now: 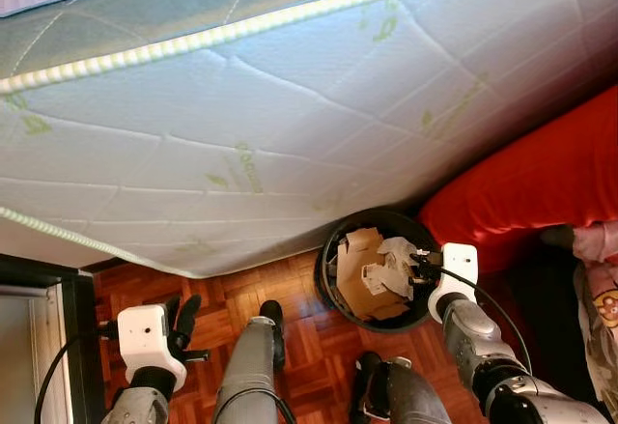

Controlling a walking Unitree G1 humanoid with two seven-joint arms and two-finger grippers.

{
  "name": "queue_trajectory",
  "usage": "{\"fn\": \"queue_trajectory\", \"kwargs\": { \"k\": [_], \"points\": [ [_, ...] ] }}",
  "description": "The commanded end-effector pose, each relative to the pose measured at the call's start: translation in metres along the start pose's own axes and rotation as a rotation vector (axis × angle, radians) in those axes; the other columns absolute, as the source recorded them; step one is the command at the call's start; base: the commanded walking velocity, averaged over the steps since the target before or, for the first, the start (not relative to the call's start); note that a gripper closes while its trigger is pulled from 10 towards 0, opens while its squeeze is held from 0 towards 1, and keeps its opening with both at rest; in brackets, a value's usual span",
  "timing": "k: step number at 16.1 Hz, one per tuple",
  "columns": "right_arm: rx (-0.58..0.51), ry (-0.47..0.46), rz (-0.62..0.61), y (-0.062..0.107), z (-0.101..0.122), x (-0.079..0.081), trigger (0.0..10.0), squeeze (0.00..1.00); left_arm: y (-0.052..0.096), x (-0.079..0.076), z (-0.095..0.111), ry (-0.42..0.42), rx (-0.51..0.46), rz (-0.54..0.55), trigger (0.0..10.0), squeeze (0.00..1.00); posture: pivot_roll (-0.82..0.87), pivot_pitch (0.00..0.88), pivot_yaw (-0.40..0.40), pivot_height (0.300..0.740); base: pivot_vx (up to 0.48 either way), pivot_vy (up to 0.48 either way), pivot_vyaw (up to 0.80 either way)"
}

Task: Clean up the room

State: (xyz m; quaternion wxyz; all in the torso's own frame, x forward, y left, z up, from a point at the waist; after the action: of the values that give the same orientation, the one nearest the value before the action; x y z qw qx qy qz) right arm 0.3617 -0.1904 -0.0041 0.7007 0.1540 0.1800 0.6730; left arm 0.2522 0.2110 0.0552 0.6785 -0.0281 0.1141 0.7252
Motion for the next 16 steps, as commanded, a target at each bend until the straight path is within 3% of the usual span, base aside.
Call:
{"fn": "queue_trajectory", "kwargs": {
  "k": [1,9,16],
  "points": [
    [0.074,-0.012,-0.006,0.006,-0.026,-0.001,10.0,1.0,0.01,0.007,-0.011,0.001,0.049,0.023,10.0,0.0,0.3,0.488,0.014,0.669,0.0,0.0,0.0],
    [0.073,0.008,0.003,0.006,-0.026,0.004,10.0,1.0,0.01,0.01,-0.011,-0.003,0.065,0.04,10.0,0.0,0.32,0.491,0.015,0.669,0.0,0.0,0.0],
    [0.087,0.019,-0.048,0.007,-0.029,-0.006,10.0,1.0,0.014,0.011,-0.012,-0.001,0.077,0.045,10.0,0.0,0.31,0.504,0.017,0.669,0.0,0.0,0.0]
  ]
}}
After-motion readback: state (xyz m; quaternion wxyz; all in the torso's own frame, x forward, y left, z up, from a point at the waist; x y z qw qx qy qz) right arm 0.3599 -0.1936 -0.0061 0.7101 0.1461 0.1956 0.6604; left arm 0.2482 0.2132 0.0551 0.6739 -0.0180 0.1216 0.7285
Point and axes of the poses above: a point about 5 cm out from each wrist's last joint towards the gripper, its own y axis pointing back from the gripper into the wrist, its own z axis along the axis of the wrist's last joint, x = y × z, the point moved 5 cm from there along -y, pointing out of the wrist towards the gripper, and after that the axes turned 8 degrees about y, right-handed, at the moved point
